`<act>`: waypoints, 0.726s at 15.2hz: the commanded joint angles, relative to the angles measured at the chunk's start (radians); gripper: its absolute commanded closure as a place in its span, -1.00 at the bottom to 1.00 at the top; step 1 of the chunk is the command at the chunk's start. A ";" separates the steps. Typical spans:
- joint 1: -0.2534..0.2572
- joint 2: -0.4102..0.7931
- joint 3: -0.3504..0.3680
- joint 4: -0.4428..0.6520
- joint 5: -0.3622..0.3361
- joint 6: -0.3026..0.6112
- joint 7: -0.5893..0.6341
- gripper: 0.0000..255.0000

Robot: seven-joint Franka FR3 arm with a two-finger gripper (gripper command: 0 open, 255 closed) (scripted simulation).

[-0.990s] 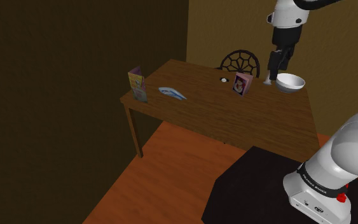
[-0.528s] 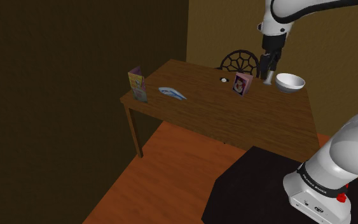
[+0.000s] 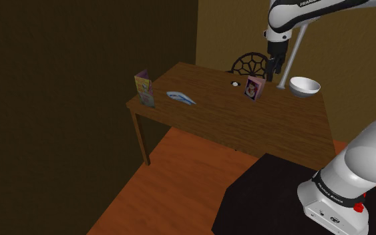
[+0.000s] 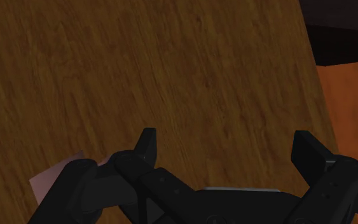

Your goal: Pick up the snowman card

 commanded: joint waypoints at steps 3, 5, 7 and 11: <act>-0.019 0.156 -0.039 0.094 0.014 0.067 -0.068 -1.00; -0.030 0.232 -0.053 0.149 0.028 0.089 -0.101 -1.00; -0.043 0.308 -0.064 0.210 0.044 0.106 -0.134 -1.00; -0.076 0.465 -0.077 0.348 0.083 0.124 -0.198 -1.00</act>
